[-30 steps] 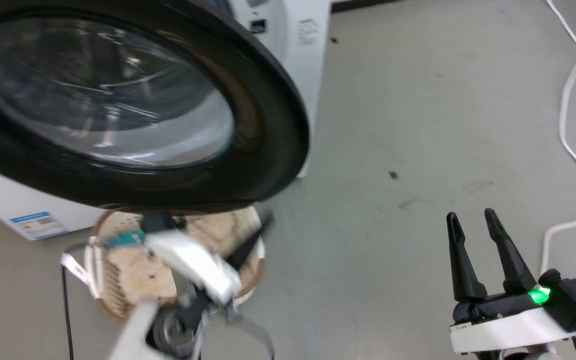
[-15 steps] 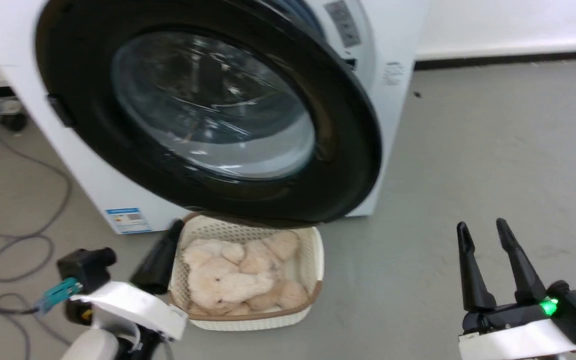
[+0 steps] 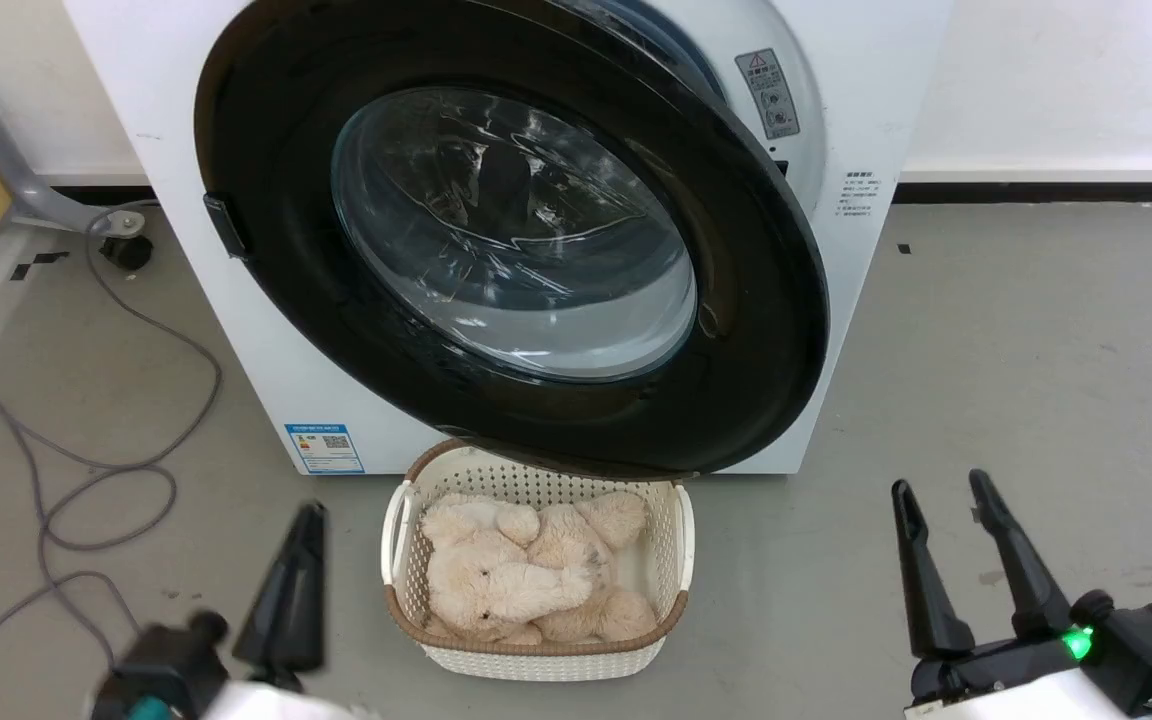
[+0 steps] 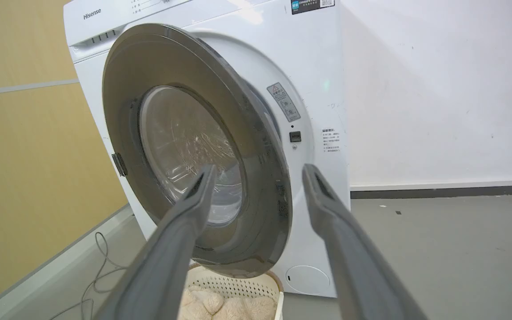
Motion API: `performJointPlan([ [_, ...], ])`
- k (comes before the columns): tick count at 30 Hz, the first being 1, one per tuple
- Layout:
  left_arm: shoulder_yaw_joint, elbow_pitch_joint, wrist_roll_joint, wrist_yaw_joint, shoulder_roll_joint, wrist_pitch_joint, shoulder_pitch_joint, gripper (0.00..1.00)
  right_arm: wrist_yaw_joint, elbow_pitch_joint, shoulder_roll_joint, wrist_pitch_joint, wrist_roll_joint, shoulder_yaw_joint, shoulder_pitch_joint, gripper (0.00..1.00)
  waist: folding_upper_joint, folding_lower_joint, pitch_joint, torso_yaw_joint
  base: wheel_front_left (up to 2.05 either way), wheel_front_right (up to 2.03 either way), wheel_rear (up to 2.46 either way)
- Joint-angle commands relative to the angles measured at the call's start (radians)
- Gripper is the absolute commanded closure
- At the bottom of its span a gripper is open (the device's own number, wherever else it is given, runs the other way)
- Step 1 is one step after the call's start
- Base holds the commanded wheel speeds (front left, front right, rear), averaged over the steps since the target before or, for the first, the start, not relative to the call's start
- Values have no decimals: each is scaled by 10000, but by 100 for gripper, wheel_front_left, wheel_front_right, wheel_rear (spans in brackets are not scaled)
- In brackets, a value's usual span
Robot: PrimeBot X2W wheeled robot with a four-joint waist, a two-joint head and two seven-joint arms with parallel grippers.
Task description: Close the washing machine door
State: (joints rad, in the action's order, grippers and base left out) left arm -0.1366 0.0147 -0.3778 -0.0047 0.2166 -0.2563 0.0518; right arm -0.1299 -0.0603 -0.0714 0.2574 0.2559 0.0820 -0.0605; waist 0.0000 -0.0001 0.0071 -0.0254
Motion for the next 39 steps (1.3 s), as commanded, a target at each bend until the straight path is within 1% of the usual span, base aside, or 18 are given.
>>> performJointPlan([
  [1, 28, 2, 199, -139, -178, -53, 264, 0, -8, 30, -41, 44, 16, 43, -137, 0, 0, 1, -12, 14, 0, 0, 0],
  [7, 82, -322, 948, -614, -581, -54, 736, 0, -8, 301, 6, 44, 224, 173, -235, 0, 0, 1, -39, 43, 0, 0, 0],
  [10, 200, -378, 1174, -803, -656, -54, 718, 0, -8, 397, 26, 44, 219, 204, -253, 0, 0, 1, -23, 75, 0, 0, 0],
  [12, 295, -403, 1259, -901, -687, -54, 677, 0, -8, 520, 55, 44, 414, 187, -270, 0, 0, 1, 0, 101, 0, 0, 0],
  [13, 333, -418, 1295, -939, -708, -54, 657, 0, -8, 607, 68, 44, 496, 172, -272, 51, 0, 1, 10, 116, 0, 0, 0],
  [14, 359, -428, 1335, -975, -731, -54, 635, 0, -8, 689, 72, 44, 507, 170, -262, 98, 0, 1, 42, 139, 0, 0, 0],
  [15, 379, -433, 1376, -1006, -755, -54, 603, 0, -8, 742, 73, 44, 536, 190, -237, 100, 0, 1, 84, 161, 0, 0, 0],
  [19, 431, -427, 1466, -1078, -851, -54, 484, 0, -8, 746, -77, 44, 382, 291, -112, 100, 0, 1, 257, 243, 0, 0, 0],
  [21, 446, -404, 1512, -1116, -918, -54, 400, 0, -8, 666, -290, 44, 198, 468, 42, 100, 0, 1, 408, 320, 0, 0, 0],
  [24, 447, -370, 1573, -1164, -998, -54, 221, 0, -8, 570, -748, 44, -11, 884, 411, 100, 0, 1, 708, 472, 0, 0, 0],
  [28, 403, -307, 1655, -1208, -1066, -54, -89, 0, -8, 679, -1547, 44, 2, 1552, 1183, 100, 0, 1, 1184, 723, 0, 0, 0],
  [34, 315, -250, 1746, -1241, -1123, -55, -601, 0, -8, 1242, -2789, 44, 512, 2215, 2715, 100, 0, 1, 1837, 1235, 0, 0, 0],
  [39, 246, -137, 1836, -1251, -1154, -55, -844, 0, -8, 1967, -3518, -101, 1319, 2640, 4041, 100, 0, 1, 2340, 1505, 0, 0, 0],
])
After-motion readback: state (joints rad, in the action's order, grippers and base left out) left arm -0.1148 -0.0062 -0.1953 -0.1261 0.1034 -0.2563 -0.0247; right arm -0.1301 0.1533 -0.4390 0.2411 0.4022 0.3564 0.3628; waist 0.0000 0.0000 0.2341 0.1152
